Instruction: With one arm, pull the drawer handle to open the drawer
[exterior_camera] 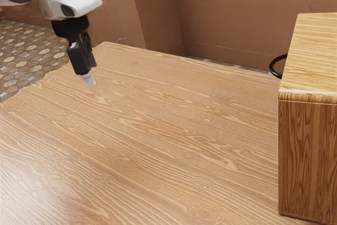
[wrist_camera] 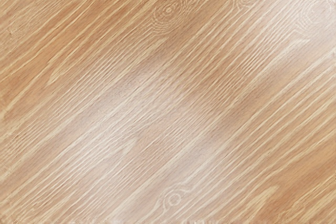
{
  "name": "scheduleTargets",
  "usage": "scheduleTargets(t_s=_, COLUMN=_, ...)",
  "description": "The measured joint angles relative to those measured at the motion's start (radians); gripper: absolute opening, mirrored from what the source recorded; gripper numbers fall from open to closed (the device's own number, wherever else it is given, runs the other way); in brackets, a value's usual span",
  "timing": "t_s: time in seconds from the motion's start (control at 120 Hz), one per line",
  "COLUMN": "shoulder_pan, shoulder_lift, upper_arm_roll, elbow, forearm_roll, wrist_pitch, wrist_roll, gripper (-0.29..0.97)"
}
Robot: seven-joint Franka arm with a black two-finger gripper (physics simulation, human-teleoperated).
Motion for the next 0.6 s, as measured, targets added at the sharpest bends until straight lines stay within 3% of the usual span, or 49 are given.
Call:
scheduleTargets(t_s=0.108, shoulder_pan=-0.006, shoulder_lift=-0.108, upper_arm_roll=-0.008, elbow=0.038, forearm_roll=-0.019, wrist_pitch=-0.003, wrist_roll=0.027, gripper=0.68)
scheduleTargets(t_s=0.35, shoulder_pan=-0.163, shoulder_lift=-0.026, upper_arm_roll=-0.026, elbow=0.041, forearm_roll=-0.127, wrist_pitch=0.031, wrist_roll=0.004, gripper=0.68)
scheduleTargets(t_s=0.6, shoulder_pan=-0.264, shoulder_lift=-0.012, upper_arm_roll=-0.010, elbow=0.044, forearm_roll=-0.147, wrist_pitch=0.056, wrist_roll=-0.056, gripper=0.68)
